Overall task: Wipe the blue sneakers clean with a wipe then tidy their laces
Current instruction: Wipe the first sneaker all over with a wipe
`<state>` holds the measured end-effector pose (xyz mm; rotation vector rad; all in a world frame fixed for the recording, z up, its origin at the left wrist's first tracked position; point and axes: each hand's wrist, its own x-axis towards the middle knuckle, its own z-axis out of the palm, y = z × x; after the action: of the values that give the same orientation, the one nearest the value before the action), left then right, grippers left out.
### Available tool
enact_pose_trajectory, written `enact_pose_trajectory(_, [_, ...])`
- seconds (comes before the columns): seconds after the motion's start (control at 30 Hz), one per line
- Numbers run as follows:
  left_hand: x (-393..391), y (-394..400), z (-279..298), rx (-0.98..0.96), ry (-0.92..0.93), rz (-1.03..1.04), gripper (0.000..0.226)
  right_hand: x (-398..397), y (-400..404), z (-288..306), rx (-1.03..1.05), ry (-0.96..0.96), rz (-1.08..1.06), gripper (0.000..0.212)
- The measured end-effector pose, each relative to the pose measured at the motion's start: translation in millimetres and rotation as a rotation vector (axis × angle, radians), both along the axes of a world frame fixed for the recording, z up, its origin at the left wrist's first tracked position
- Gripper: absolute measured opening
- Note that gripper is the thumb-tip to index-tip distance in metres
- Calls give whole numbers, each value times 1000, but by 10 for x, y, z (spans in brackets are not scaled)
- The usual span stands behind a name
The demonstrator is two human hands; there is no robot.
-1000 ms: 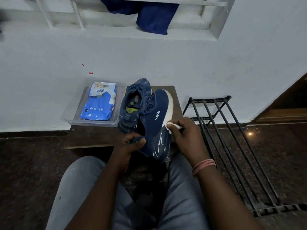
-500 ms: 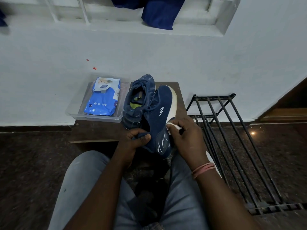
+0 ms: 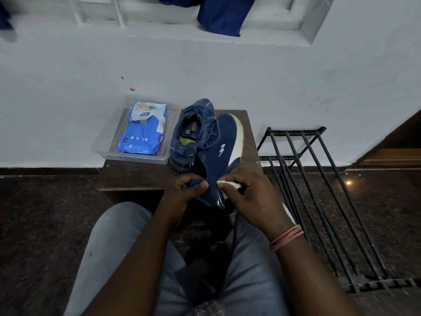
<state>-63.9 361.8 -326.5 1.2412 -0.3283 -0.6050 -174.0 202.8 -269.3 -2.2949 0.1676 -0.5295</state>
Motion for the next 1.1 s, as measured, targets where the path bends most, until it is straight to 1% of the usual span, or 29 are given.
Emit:
enact_pose_trajectory(0.07, [8, 1, -15, 9, -6, 6, 9, -10, 3, -4, 43, 36, 52, 4])
enact_pose_trajectory(0.17, [-2, -9, -4, 16, -19, -18, 1, 20, -19, -34, -19, -40, -88, 4])
enact_pose_trajectory(0.2, [-6, -11, -7, 15, -23, -16, 5, 22, -12, -28, -24, -55, -109, 5])
enact_pose_trajectory(0.27, [5, -8, -19, 12, -9, -4, 13, 8, 19, -9, 4, -25, -27, 5])
enact_pose_trajectory(0.33, [12, 4, -20, 13, -3, -2, 16, -15, 28, 13, 41, 42, 75, 5])
enact_pose_trajectory(0.37, [13, 8, -21, 17, -9, -4, 17, -16, 11, 13, 45, 45, 69, 4])
enact_pose_trajectory(0.43, [4, 1, -20, 25, -26, -7, 15, 7, -62, -25, 17, -2, -58, 4])
enact_pose_trajectory(0.5, [-8, -14, -15, 27, -26, -6, 6, 36, -143, -54, 13, -10, -201, 4])
enact_pose_trajectory(0.53, [-15, -22, -7, 22, -23, -3, 2, 51, -176, -54, 27, -11, -228, 5])
enact_pose_trajectory(0.6, [-18, -27, 0, 15, -21, 0, 6, 82, -226, -41, 25, -8, -240, 5])
enact_pose_trajectory(0.73, [-51, -36, 42, 25, -25, 18, 10, 71, -230, 22, -8, 25, -180, 9])
enact_pose_trajectory(0.83, [-75, -58, 71, 22, -38, 63, 8, 13, -189, 21, 10, 52, -155, 9])
enact_pose_trajectory(0.93, [-68, -92, 105, 8, -29, 121, 7, -94, -176, 41, 130, 104, -86, 6])
enact_pose_trajectory(1.0, [-76, -119, 130, -4, -10, 122, 7, -157, -208, 79, 203, 140, -10, 3])
enact_pose_trajectory(1.07, [-104, -143, 165, -9, 10, 115, 6, -170, -243, 92, 214, 115, 1, 4])
enact_pose_trajectory(1.1, [-114, -156, 179, -11, 19, 112, 8, -157, -246, 83, 207, 67, -39, 5])
